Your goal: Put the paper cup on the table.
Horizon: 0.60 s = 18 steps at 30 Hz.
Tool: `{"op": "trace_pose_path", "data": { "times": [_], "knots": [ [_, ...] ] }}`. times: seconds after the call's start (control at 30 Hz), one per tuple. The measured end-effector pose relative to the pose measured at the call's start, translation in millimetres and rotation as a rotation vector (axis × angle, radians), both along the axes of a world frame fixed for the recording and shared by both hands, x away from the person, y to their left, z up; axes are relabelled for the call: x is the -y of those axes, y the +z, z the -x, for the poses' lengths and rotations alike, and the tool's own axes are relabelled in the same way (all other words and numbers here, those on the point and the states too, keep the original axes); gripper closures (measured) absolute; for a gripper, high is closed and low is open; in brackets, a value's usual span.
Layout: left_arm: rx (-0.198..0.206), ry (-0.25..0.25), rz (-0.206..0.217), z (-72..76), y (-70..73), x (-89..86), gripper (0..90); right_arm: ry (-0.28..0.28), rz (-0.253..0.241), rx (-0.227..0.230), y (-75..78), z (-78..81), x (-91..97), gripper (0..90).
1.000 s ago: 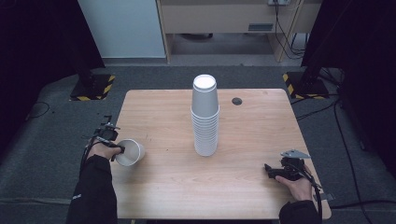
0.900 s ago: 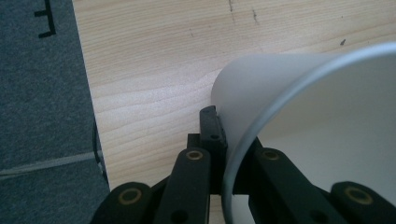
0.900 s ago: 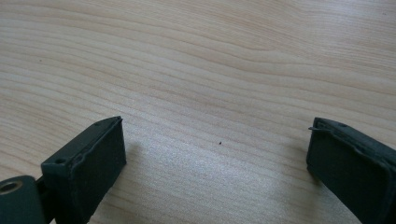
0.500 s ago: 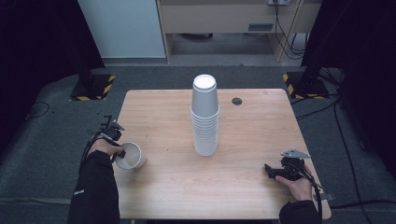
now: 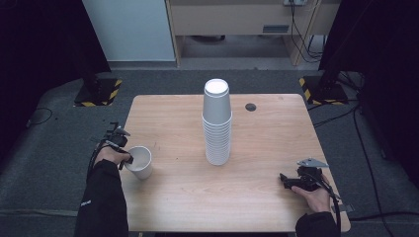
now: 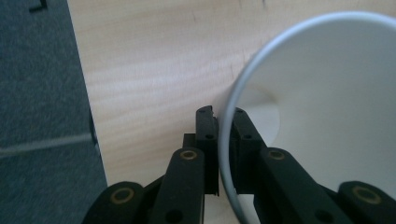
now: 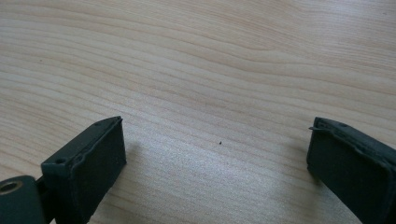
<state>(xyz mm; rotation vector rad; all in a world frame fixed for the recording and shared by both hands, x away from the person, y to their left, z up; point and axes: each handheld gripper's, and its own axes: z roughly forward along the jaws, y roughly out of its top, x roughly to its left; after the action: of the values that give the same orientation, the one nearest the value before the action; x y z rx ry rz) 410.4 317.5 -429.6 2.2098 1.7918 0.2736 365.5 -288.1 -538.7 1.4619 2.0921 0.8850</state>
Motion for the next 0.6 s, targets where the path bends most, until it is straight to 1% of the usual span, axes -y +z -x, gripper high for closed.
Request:
{"op": "trace_pose_path", "data": {
  "times": [0.03, 0.07, 0.1, 0.2, 0.23, 0.3, 0.33, 0.4, 0.43, 0.47, 0.5, 0.53, 0.57, 0.6],
  "knots": [
    [0.017, 0.002, 0.001, 0.3, -0.1, -1.1, 82.8, 0.000, 0.000, 0.000, 0.0, 0.0, 0.0, 4.9],
    [0.026, 0.004, 0.005, 1.1, 0.2, -2.2, 80.6, 0.000, 0.000, 0.000, 0.0, 0.0, 0.0, 4.9],
    [0.031, 0.002, 0.018, 2.0, -0.1, -3.7, 79.9, 0.000, 0.000, 0.000, 0.0, 0.0, 0.0, 4.9],
    [0.074, 0.012, 0.038, 4.5, 0.4, -6.9, 74.0, -0.001, 0.001, 0.000, 0.0, 0.0, -0.1, 4.9],
    [0.090, 0.011, 0.041, 5.1, 0.3, -8.0, 69.3, -0.001, 0.001, 0.000, 0.0, 0.1, -0.1, 4.9],
    [0.127, -0.002, 0.064, 6.5, 1.4, -10.4, 63.4, -0.001, 0.001, 0.000, 0.0, 0.0, -0.1, 4.9],
    [0.161, -0.010, 0.073, 7.3, 2.0, -11.4, 57.5, -0.001, 0.000, 0.000, 0.0, 0.0, -0.1, 4.9],
    [0.208, -0.028, 0.084, 10.9, 3.1, -13.2, 56.1, -0.001, 0.000, 0.000, 0.0, 0.0, 0.0, 4.9],
    [0.231, -0.022, 0.087, 12.2, 3.5, -13.8, 51.2, 0.000, 0.000, 0.000, 0.0, 0.0, 0.0, 4.8],
    [0.265, -0.029, 0.094, 14.2, 4.3, -14.9, 48.3, -0.001, 0.000, 0.000, -0.1, 0.0, 0.0, 4.8],
    [0.302, -0.026, 0.107, 16.4, 4.8, -15.5, 47.2, -0.001, 0.000, 0.000, 0.0, 0.0, 0.0, 4.8],
    [0.339, -0.026, 0.114, 18.8, 5.2, -16.0, 43.4, -0.001, 0.000, 0.000, 0.0, 0.0, 0.0, 4.8],
    [0.381, -0.036, 0.121, 21.5, 5.9, -16.1, 40.2, -0.001, 0.000, 0.000, 0.0, 0.0, 0.0, 4.8],
    [0.431, -0.041, 0.136, 24.1, 6.0, -15.5, 39.5, -0.001, 0.000, 0.000, 0.0, 0.0, 0.0, 4.8]
  ]
}}
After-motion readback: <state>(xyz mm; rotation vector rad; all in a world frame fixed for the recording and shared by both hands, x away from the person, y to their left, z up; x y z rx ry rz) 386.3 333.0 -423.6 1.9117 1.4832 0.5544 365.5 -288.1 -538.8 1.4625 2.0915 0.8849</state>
